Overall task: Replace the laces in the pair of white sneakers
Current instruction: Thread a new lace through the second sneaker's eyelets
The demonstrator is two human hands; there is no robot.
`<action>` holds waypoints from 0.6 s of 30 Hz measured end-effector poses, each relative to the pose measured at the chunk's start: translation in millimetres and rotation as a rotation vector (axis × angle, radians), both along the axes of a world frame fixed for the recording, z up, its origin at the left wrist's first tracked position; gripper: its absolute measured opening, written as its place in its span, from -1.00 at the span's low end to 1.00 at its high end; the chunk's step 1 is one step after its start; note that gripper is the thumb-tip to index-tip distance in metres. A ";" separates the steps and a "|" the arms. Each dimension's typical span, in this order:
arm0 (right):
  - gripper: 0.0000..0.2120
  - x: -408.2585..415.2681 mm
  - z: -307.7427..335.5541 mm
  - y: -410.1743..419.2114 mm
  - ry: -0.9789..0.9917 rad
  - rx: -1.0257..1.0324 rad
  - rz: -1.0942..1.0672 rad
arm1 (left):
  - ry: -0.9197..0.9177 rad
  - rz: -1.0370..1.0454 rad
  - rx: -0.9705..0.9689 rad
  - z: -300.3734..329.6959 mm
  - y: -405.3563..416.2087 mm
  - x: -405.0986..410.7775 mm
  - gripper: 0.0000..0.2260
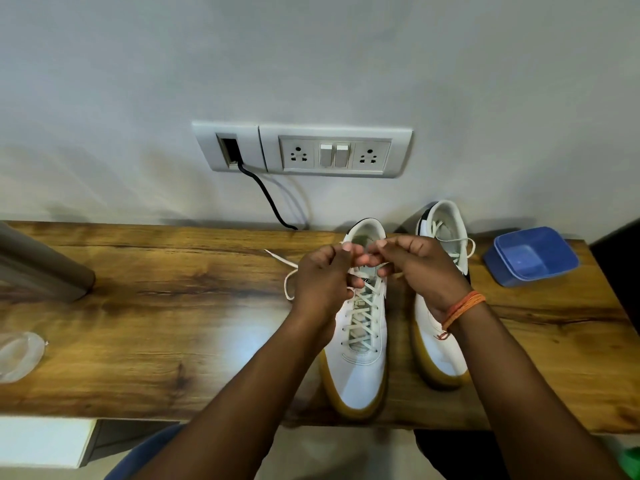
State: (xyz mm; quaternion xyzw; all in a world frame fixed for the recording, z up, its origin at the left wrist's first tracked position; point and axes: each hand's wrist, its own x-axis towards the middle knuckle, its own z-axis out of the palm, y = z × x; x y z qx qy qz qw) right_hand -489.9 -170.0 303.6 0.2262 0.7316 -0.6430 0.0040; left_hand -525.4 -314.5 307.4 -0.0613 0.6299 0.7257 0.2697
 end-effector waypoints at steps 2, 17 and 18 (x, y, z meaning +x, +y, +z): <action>-0.66 -1.5 8.3 -4.6 -0.012 -0.146 -0.028 | 0.148 -0.115 -0.015 8.3 -0.2 1.0 -0.79; -0.82 -0.5 3.4 17.8 -0.021 -0.809 -0.281 | 0.267 -0.493 -0.181 1.3 -8.5 -10.1 -0.78; -0.85 -0.5 1.2 22.6 -0.021 -0.791 -0.315 | 0.254 -0.454 -0.157 0.6 -9.5 -13.7 -0.78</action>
